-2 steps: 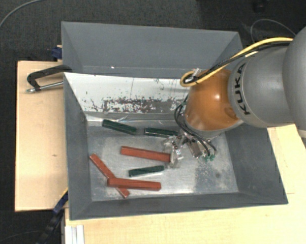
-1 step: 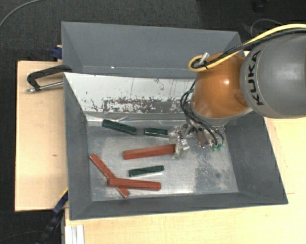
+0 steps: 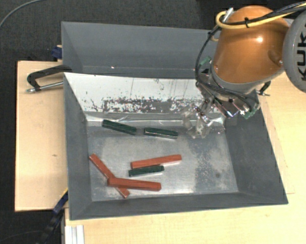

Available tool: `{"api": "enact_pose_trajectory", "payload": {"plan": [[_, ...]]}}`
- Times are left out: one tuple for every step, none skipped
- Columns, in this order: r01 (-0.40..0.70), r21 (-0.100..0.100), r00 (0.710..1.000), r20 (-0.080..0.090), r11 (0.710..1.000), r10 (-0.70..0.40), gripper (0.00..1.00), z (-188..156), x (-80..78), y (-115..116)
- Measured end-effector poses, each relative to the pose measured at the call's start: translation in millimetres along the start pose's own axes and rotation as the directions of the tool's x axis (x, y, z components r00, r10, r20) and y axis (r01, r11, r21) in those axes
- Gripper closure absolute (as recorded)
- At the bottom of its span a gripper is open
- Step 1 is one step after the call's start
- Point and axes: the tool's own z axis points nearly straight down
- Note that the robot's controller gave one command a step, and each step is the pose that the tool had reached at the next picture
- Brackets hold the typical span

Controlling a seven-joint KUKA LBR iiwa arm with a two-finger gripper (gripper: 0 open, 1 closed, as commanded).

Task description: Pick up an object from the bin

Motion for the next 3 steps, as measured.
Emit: {"api": "enact_pose_trajectory", "payload": {"plan": [[-0.001,-0.004,1.0,-0.005,1.0,0.001,0.0,3.0,0.8,0.8],[0.073,-0.011,0.997,-0.013,0.997,-0.073,0.0,179.9,19.1,19.2],[0.073,-0.006,0.997,-0.008,0.997,-0.073,1.0,177.1,17.1,17.7]]}}
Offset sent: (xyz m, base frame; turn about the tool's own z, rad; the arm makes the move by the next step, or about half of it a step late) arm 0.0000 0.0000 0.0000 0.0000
